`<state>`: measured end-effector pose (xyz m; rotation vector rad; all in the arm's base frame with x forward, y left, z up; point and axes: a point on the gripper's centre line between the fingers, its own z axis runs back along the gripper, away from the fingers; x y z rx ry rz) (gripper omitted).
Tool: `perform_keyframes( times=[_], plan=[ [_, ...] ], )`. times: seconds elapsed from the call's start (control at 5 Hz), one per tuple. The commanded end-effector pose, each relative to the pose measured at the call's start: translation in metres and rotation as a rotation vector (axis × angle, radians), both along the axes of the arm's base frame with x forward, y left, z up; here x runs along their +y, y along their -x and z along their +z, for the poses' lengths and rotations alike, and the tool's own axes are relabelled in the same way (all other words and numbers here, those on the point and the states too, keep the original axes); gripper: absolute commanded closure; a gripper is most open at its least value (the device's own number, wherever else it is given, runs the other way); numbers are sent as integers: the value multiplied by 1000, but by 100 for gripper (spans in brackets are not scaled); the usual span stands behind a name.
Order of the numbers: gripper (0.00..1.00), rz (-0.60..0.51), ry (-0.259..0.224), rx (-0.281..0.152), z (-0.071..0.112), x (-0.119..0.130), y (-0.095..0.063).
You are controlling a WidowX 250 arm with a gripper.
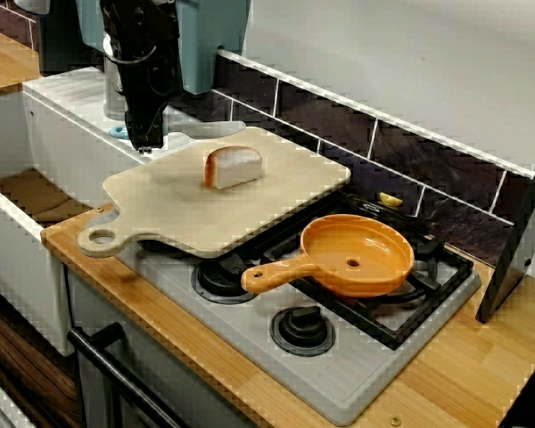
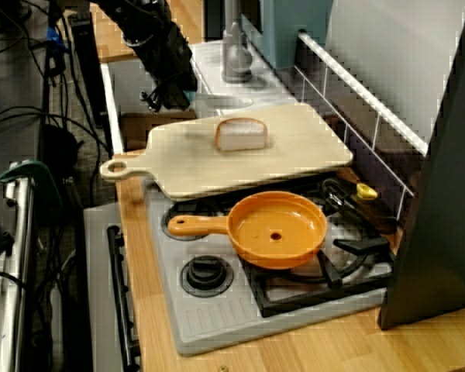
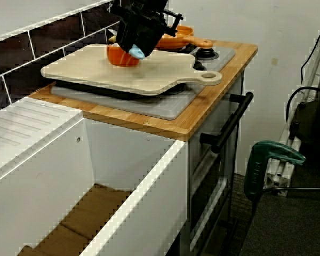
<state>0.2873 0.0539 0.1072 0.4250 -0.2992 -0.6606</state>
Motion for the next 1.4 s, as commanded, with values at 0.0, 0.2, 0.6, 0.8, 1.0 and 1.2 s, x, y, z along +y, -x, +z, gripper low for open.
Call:
perform_keyframes(
  times=[0.0,0.2,0.6,0.8,1.0,1.2],
  plan=[
    [100,21,-31,-51,2,-4,4],
    [100,30,-47,-56,-2,-6,4],
    [100,39,-75,-63,-10,-12,4],
    [100,48,-82,-62,-14,-13,4],
    [100,60,-84,-61,-15,-11,2],
    [100,56,-77,-58,-12,-12,0]
  ],
)
